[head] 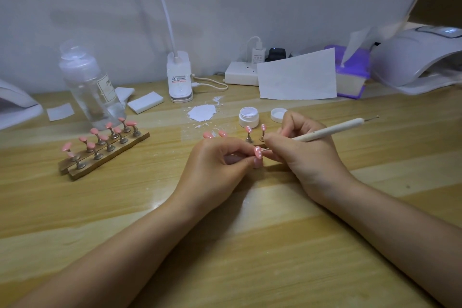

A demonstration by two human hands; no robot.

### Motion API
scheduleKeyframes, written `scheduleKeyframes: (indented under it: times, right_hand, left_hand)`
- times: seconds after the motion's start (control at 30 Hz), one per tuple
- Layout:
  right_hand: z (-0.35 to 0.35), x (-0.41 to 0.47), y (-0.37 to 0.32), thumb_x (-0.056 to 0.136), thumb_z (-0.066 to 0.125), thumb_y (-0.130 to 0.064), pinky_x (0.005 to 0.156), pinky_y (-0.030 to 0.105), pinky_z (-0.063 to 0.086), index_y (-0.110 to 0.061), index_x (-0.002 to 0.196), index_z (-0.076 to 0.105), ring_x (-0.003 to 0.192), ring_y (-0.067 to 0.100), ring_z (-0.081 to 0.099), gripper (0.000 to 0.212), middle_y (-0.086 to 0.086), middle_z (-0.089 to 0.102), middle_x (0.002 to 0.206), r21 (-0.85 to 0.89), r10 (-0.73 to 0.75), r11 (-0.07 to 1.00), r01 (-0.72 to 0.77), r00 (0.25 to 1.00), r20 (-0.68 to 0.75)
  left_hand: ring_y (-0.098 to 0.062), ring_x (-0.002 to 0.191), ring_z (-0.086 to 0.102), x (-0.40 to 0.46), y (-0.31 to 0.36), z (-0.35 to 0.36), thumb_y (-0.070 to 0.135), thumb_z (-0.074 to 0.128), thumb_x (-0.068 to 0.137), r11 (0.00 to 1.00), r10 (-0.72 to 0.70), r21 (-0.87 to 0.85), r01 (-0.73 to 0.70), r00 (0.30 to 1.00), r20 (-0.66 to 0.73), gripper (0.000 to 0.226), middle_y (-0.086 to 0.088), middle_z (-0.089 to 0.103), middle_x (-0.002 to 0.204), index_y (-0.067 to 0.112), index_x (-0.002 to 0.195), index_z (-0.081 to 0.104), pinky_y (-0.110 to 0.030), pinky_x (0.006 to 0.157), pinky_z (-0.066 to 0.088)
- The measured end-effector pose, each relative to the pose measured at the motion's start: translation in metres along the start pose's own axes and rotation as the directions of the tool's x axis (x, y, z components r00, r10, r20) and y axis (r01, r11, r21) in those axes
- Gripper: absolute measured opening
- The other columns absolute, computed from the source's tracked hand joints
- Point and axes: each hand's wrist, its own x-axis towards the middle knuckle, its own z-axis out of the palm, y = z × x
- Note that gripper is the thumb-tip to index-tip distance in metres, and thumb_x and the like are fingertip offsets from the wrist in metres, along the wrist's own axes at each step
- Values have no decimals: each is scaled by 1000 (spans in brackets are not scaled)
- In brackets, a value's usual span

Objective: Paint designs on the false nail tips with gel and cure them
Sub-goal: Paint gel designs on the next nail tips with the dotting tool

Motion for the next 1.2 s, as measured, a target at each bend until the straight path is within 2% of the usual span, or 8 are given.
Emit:
scheduleKeyframes:
  times: [0.17, 0.37, 0.47, 0.57, 0.77, 0.9, 1.2]
  right_hand:
    - [-1, 1, 2, 72, 54, 13, 50, 18, 49, -11, 54, 34, 36, 0, 49, 36, -9, 43, 38, -16, -8, 1000, 8, 1000, 19]
    - [-1, 2, 3, 69, 56, 11, 50, 20, 46, -13, 53, 34, 38, 1, 49, 36, -3, 40, 44, -32, -4, 999, 4, 1000, 8]
    - [-1, 1, 3, 71, 54, 13, 48, 18, 46, -12, 53, 34, 37, 1, 49, 37, -5, 41, 41, -26, -3, 1000, 4, 1000, 17]
    - [-1, 2, 3, 70, 54, 14, 46, 17, 45, -12, 52, 34, 37, 2, 50, 37, -5, 43, 40, -25, -4, 1000, 4, 1000, 23]
    - [-1, 2, 3, 70, 55, 13, 49, 19, 46, -13, 52, 34, 37, 2, 50, 37, -6, 43, 40, -39, 0, 999, 0, 1000, 12]
    - [-1, 2, 3, 70, 56, 11, 55, 25, 46, -13, 51, 35, 39, 2, 50, 37, 0, 41, 45, -44, 4, 999, -4, 1000, -4]
    - [0, 2, 3, 69, 56, 10, 51, 22, 48, -13, 51, 35, 38, 2, 51, 36, -2, 41, 43, -46, 1, 999, -1, 1000, -7]
  left_hand:
    - [5, 72, 65, 0, 0, 1, 3, 70, 76, 1000, -7, -12, 7, 1000, 1, 17, 11, 72, 76, 19, 76, 72, -9, 70, 48]
    - [7, 70, 64, 1, -2, 1, 2, 70, 76, 1000, -12, -17, 12, 1000, 5, 12, 11, 72, 76, 13, 78, 73, -7, 66, 46]
    - [4, 72, 65, 1, -2, 1, 2, 70, 76, 1000, -10, -22, 10, 1000, 5, 14, 9, 72, 77, 16, 77, 73, -10, 69, 48]
    - [7, 69, 63, 1, -2, 1, 2, 70, 76, 1000, -4, -22, 4, 1000, 8, 16, 10, 72, 76, 18, 77, 73, -8, 66, 46]
    - [7, 70, 64, 2, -3, 1, 3, 71, 76, 1000, -12, -19, 12, 1000, 3, 13, 10, 72, 77, 16, 76, 73, -8, 67, 46]
    - [6, 70, 64, 2, -3, 1, 3, 70, 76, 1000, -18, -9, 18, 1000, 5, 12, 8, 73, 77, 15, 78, 73, -11, 69, 49]
    - [7, 69, 63, 1, -3, 1, 2, 70, 76, 1000, -17, -24, 17, 1000, 12, 15, 8, 73, 78, 17, 77, 73, -8, 66, 46]
